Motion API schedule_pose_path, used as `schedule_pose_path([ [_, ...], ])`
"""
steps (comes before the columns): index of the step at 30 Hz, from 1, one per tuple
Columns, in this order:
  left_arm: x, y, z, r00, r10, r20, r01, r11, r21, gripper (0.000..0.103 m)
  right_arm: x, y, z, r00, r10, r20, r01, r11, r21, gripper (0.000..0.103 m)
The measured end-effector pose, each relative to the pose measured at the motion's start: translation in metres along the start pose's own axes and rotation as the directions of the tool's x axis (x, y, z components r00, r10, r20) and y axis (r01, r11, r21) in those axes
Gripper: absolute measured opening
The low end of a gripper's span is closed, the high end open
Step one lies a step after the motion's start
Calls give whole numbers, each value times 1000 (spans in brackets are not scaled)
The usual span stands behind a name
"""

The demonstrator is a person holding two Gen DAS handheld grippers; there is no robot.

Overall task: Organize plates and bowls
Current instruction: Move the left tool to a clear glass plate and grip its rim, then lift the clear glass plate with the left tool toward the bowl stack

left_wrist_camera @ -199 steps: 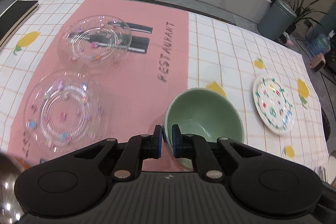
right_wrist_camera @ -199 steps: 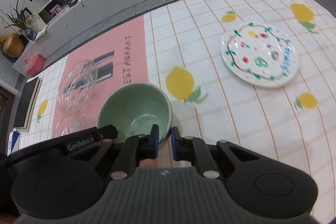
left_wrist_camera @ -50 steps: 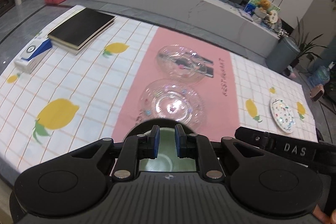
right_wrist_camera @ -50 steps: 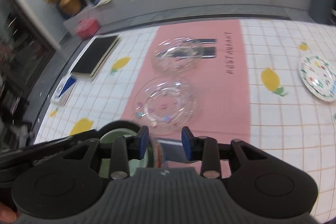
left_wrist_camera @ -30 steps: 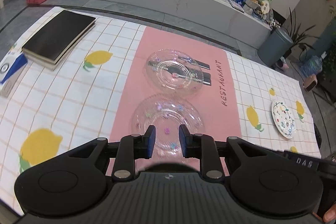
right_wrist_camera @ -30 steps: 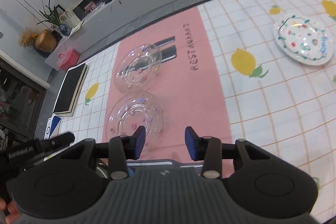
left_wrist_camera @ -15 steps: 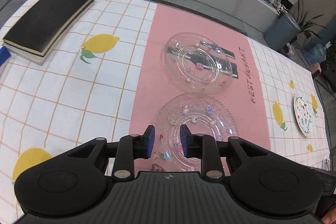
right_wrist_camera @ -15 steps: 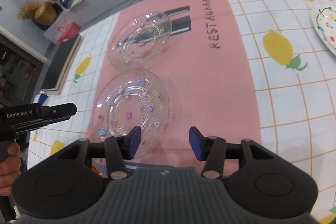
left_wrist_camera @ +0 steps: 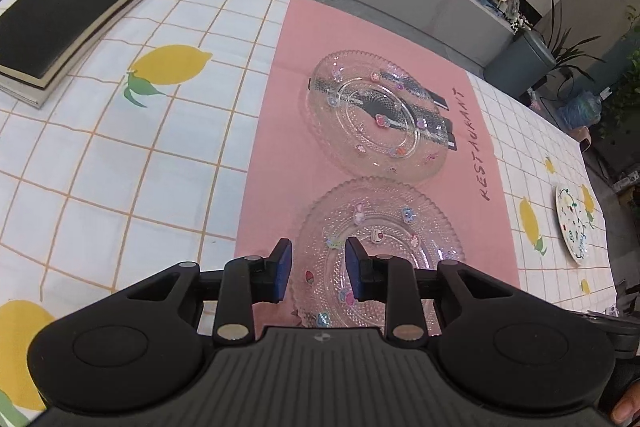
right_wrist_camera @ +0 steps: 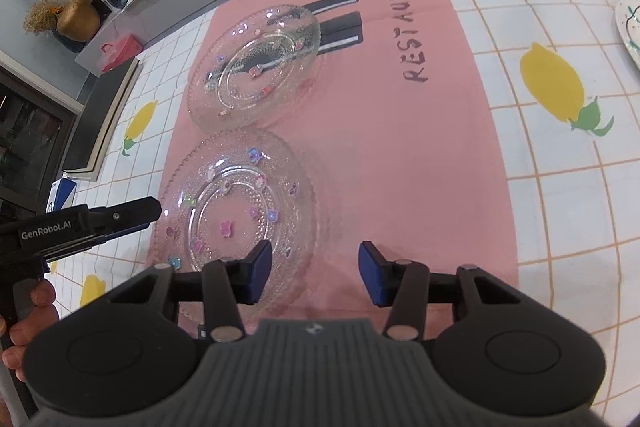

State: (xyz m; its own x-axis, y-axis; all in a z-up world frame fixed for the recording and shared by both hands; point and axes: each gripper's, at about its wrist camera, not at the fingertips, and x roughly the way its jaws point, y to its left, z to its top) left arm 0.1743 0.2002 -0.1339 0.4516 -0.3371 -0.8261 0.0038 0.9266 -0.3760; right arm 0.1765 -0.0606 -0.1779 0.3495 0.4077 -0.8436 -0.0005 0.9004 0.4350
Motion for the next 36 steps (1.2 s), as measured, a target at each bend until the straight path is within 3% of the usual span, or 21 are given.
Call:
schedule_pose_path([
  [7,10,7,-1,999,8,-33,-10,999,-37,32,4,2,0,1000,23,-13,-23,1000,13,34],
  [10,13,10,-1,998,15,-53,-17,999,-39,25,5,1,-1,999,35,-10,-34,999,24,32],
  [15,14,15,-2,998,-7,-68,2,997,-73,14,10,0,-3,997,70,-39,-67,995,70,16],
  [19,14,11,-1,998,6,-66,-10,998,-59,14,10,2,-5,998,49,-32,-47,996,70,10],
  [36,-3,-7,5,997,69,-27,-68,997,29,10,2,6,-6,997,72,-42,-68,994,84,10],
])
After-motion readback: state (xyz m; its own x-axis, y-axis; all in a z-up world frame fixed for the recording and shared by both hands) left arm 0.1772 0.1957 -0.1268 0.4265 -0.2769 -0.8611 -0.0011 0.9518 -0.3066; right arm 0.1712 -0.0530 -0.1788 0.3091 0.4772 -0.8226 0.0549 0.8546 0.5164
